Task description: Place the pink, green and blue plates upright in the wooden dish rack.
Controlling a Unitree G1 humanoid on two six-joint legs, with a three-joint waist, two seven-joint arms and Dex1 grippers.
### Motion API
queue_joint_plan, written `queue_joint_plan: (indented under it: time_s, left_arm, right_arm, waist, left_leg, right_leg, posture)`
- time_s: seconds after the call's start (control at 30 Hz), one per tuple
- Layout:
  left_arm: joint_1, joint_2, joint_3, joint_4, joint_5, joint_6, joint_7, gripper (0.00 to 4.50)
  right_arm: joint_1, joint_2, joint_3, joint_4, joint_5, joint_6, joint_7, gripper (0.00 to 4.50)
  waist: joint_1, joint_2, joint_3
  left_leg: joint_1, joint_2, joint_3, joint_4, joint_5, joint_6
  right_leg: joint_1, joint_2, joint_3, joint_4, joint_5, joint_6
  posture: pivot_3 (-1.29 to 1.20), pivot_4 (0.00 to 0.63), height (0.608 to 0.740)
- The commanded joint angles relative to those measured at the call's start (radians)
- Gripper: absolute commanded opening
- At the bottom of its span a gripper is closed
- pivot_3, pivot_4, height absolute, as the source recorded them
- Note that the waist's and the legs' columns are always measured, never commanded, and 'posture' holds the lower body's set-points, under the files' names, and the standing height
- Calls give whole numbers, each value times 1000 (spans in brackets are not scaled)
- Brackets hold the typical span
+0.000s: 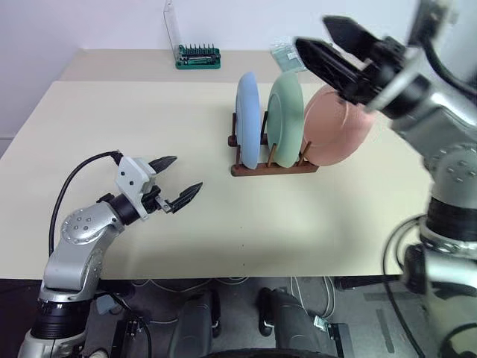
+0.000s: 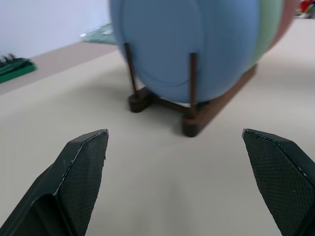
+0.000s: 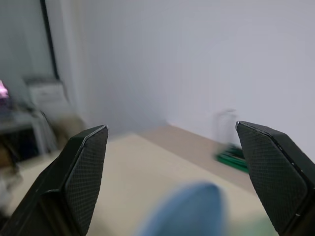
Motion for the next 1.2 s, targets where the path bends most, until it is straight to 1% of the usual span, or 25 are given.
queue_joint_plan:
  time_s: [0.03,0.13,0.17,0.2,0.23,0.27,0.33,0.43,0.47,0.53,0.67,1.0,1.2]
  left_arm:
    - [-18,13,20,7,4,-32,-11,4500]
    - [-29,16,14,24,7,-39,-17,4500]
    - [-31,19,9,34,4,-38,-30,4500]
    - [-28,24,1,38,-2,-38,-54,4500]
    - [-24,29,-9,38,-8,-42,-80,4500]
    - [-21,30,-17,36,-11,-44,-97,4500]
    - [-21,29,-28,27,-22,-41,-125,4500]
    - [-18,19,-50,-19,-60,-28,-170,4500]
    - [-18,15,-57,-34,-71,-23,-176,4500]
    - [-19,9,-67,-51,-81,-11,-179,4500]
    - [-17,-12,-114,-74,-67,-6,-166,4500]
    - [-17,-13,-118,-62,-63,-11,-158,4500]
    - [-12,-13,-120,-67,-62,-9,-153,4500]
  right_arm:
    - [28,-55,-78,44,-63,-51,39,4219]
    - [48,-87,-131,143,-119,-81,31,4219]
    - [68,-111,-138,197,-164,-98,31,3837]
    - [92,-129,-133,240,-207,-121,39,3694]
    - [111,-141,-121,277,-250,-141,40,3346]
    - [122,-148,-113,304,-277,-157,43,2894]
    - [140,-152,-91,329,-327,-190,51,1818]
    - [164,-161,-54,357,-430,-244,36,438]
    - [168,-161,-49,358,-451,-250,31,45]
    - [172,-156,-45,355,-472,-252,32,45]
    - [194,-123,-29,259,-453,-227,69,45]
    - [212,-94,-25,99,-387,-154,142,45]
    - [211,-91,-25,103,-401,-144,145,45]
  waist:
    - [-6,1,1]
    - [-6,2,1]
    - [-4,2,1]
    - [-3,2,1]
    - [-1,1,1]
    - [0,1,1]
    - [-3,2,1]
    - [-6,2,1]
    - [-6,2,1]
    - [-5,2,1]
    - [-4,3,1]
    - [-2,3,1]
    - [-2,3,1]
  left_leg:
    - [0,0,0,0,0,0]
    - [0,0,3,0,0,0]
    - [1,0,2,0,0,0]
    - [1,0,2,0,0,0]
    - [1,0,2,0,0,0]
    - [1,0,2,0,0,0]
    - [1,-1,3,0,-1,2]
    - [0,-1,4,0,-1,2]
    - [0,-1,4,0,-1,2]
    - [0,-1,4,0,-1,2]
    - [1,-1,3,1,-1,2]
    - [1,-1,3,1,-1,2]
    - [1,-1,3,1,-1,2]
  right_leg:
    - [0,-1,0,0,0,1]
    - [-1,-2,0,0,2,2]
    - [-1,-2,0,0,2,2]
    - [-1,-2,0,0,2,1]
    - [0,-2,0,0,2,1]
    - [0,-2,0,-1,1,1]
    - [0,-3,0,-2,1,1]
    - [0,-3,0,-2,1,2]
    - [-1,-3,0,-1,2,2]
    - [-1,-2,0,-1,2,2]
    - [0,-2,0,-1,2,2]
    - [1,-2,0,-1,2,3]
    - [1,-2,0,-1,2,2]
  posture:
    - [0,150,740]
    - [0,150,740]
    - [0,150,740]
    - [0,150,740]
    - [0,150,740]
    - [0,150,740]
    - [0,150,740]
    - [0,150,740]
    - [0,150,740]
    - [0,150,740]
    - [0,150,740]
    - [0,150,740]
    - [0,150,740]
